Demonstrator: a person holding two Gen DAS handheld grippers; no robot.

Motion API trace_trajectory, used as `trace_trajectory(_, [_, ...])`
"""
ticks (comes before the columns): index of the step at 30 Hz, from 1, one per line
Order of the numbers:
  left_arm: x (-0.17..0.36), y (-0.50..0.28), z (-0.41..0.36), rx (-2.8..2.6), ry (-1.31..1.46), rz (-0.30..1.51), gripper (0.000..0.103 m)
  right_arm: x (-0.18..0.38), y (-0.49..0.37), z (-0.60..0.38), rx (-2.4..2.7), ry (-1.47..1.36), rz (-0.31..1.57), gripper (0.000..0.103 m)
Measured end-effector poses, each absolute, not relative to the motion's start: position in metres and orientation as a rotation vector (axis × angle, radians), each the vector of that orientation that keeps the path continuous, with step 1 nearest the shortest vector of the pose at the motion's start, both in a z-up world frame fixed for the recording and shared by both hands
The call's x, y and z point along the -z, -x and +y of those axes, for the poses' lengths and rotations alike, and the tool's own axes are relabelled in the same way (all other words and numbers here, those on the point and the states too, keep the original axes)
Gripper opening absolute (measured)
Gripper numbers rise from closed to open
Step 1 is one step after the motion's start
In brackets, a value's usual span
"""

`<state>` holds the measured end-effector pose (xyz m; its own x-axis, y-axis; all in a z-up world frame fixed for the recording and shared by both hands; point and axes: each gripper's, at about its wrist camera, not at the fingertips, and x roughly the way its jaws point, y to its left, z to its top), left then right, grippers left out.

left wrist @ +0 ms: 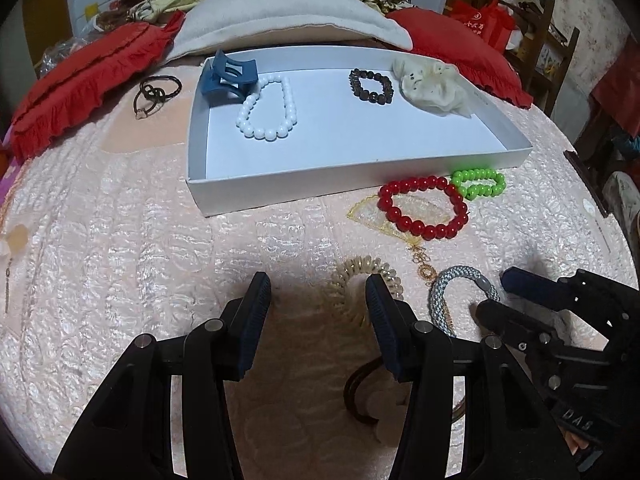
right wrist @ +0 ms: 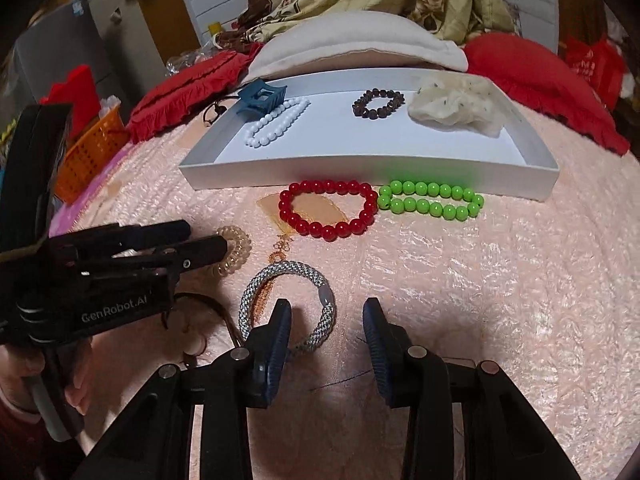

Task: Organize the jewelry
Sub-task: 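Grasp the gold coil tie with the left tool while the right tool grasps the silver bangle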

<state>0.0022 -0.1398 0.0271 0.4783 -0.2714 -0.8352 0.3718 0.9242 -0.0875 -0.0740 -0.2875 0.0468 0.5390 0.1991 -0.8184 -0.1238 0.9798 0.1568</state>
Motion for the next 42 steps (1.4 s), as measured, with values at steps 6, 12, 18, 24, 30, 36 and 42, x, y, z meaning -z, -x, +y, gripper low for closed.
trace_trajectory(6, [-0.025,0.000,-0.145,0.393,-0.159,0.972,0.049,-0.046,0.076,-0.280,-0.160,-0.024,0.973,0.037])
trace_trajectory(12, [-0.027,0.002,-0.150,0.383,-0.183,0.962,0.014,-0.045,0.080,-0.277,-0.144,0.001,0.947,0.037])
trace_trajectory(18, [-0.031,0.010,-0.152,0.397,-0.179,0.976,0.009,-0.046,0.081,-0.285,-0.156,-0.057,0.940,0.007])
trace_trajectory(24, [-0.054,0.028,-0.136,0.409,-0.131,0.937,0.009,-0.057,0.088,-0.299,-0.167,-0.144,0.928,0.007])
trace_trajectory(30, [-0.080,0.041,-0.120,0.412,-0.090,0.891,0.009,-0.086,0.099,-0.297,-0.187,-0.144,0.868,0.007])
trace_trajectory(36, [-0.104,0.046,-0.112,0.421,-0.071,0.851,0.009,-0.106,0.104,-0.295,-0.191,-0.122,0.835,0.007])
trace_trajectory(42, [-0.116,0.036,-0.107,0.416,-0.065,0.842,0.009,-0.121,0.096,-0.302,-0.164,-0.100,0.813,0.006])
